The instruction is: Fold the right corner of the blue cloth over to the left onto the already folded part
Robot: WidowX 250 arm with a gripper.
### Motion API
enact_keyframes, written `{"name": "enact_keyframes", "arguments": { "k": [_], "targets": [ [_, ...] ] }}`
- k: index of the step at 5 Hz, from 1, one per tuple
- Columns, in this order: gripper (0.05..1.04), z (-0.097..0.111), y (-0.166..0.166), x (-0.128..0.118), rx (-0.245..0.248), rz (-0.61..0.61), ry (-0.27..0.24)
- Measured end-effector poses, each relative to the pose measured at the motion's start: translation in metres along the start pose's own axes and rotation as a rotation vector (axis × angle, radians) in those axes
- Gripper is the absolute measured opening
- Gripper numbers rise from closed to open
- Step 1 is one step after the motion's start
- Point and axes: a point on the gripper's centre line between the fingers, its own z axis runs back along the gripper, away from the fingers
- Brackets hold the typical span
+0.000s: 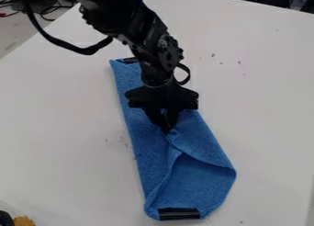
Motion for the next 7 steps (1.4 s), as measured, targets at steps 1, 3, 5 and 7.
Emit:
{"name": "enact_keyframes", "arguments": {
  "k": [1, 3, 5, 7],
  "targets": [
    [0.811, 0.003, 0.007, 0.000, 0.048, -0.032, 0.039],
    [1.009, 0.030, 0.036, 0.006, 0.138, -0.063, 0.048],
    [1.001, 0.042, 0.035, 0.029, 0.149, -0.193, 0.055],
    [1.001, 0.043, 0.032, 0.033, 0.150, -0.227, 0.089]
  ]
}}
